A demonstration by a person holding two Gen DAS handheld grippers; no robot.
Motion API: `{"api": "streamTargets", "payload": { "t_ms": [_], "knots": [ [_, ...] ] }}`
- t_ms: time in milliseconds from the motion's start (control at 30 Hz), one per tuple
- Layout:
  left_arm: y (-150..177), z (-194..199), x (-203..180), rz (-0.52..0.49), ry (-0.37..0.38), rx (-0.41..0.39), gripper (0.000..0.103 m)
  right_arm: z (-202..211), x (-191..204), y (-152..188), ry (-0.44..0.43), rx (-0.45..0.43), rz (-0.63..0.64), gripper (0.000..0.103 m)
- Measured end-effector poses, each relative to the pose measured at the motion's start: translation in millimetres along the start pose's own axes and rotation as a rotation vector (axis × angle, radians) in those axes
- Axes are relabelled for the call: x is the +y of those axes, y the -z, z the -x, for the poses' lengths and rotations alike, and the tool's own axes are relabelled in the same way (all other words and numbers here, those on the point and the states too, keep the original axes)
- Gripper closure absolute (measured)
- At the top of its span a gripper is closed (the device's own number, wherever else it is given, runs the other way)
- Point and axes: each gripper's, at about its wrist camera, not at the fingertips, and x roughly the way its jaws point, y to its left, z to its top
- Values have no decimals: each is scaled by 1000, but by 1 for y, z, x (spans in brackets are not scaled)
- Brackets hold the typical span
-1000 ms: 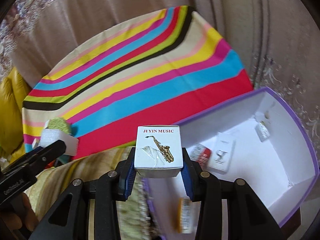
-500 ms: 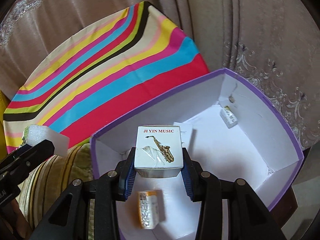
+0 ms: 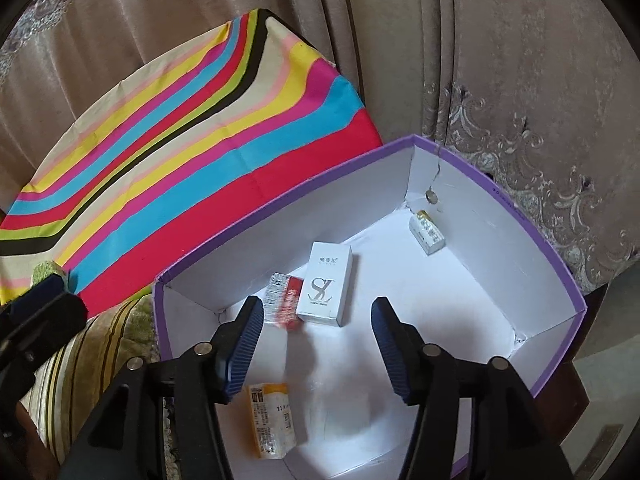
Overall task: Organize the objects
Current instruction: 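Carry the foam block and music box to the purple-rimmed box and release them, then move both grippers back toward the remaining boxes on the tablecloth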
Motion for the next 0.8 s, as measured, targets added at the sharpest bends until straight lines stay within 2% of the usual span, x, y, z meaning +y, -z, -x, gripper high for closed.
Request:
{"api": "streamTargets", "payload": {
  "t_ms": [100, 233, 333, 433, 533, 600, 667, 767, 800],
  "knots": [
    [-2, 13, -3, -28, -71, -57, 17, 6, 8, -2, 24, -31, 26, 38],
    [-7, 29, 8, 19, -116, -112, 12, 16, 20, -4, 55, -77, 66, 26],
    [-8, 33, 16, 16, -130, -142, 12, 22, 30, -7, 98, -101, 105, 23],
    [-8, 42, 22, 4, -190, -172, 12, 30, 40, -9, 139, -139, 129, 19],
    [-6, 55, 30, 6, -283, -229, 8, 38, 53, -11, 169, -175, 169, 19],
    [-3, 63, 39, 8, -275, -279, 8, 43, 62, -12, 172, -198, 194, 19],
    [1, 66, 50, 46, -247, -275, 8, 49, 72, -13, 154, -218, 210, 19],
    [9, 72, 71, 111, -165, -266, 8, 54, 87, -13, 147, -238, 232, 18],
    [11, 74, 78, 130, -173, -258, 8, 55, 94, -12, 138, -255, 239, 18]
  ]
}}
